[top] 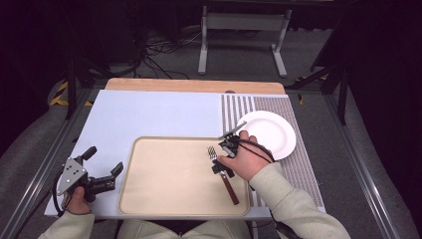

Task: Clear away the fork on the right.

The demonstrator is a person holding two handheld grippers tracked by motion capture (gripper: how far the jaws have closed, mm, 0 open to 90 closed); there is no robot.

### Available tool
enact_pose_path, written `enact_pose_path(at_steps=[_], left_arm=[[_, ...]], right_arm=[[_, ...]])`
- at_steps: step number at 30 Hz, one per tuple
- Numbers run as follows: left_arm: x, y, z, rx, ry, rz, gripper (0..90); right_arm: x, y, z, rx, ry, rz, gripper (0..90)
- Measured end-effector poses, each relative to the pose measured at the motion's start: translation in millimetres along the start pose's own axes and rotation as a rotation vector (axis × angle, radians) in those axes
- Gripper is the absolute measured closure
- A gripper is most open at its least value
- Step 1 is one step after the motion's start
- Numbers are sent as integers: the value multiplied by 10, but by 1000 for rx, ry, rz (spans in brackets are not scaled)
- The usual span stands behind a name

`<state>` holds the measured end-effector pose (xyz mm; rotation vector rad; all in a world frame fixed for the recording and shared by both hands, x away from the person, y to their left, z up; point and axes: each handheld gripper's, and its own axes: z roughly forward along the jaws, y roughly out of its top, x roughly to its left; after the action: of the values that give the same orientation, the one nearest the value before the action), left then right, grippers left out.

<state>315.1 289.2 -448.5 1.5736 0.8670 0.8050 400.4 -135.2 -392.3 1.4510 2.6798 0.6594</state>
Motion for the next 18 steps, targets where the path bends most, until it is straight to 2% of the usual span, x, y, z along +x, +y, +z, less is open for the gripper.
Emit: enact_pose_path(at_steps=[4, 10, 12, 16, 18], left_arm=[[1, 1, -1, -1, 0, 1, 1], [5, 0, -1, -1, 1, 1, 1], [3, 0, 0, -1, 0, 2, 1], [1, 1, 1, -2, -1, 2, 1], [2, 2, 0, -3, -2, 2, 1]], right_arm=[[-10, 22, -25, -67, 23, -85, 182], [-10, 55, -39, -173, 28, -246, 177], [-7, 70, -33, -207, 42, -283, 202], [-32, 105, 8, -242, 75, -349, 242], [-49, 127, 45, -269, 89, -398, 277]])
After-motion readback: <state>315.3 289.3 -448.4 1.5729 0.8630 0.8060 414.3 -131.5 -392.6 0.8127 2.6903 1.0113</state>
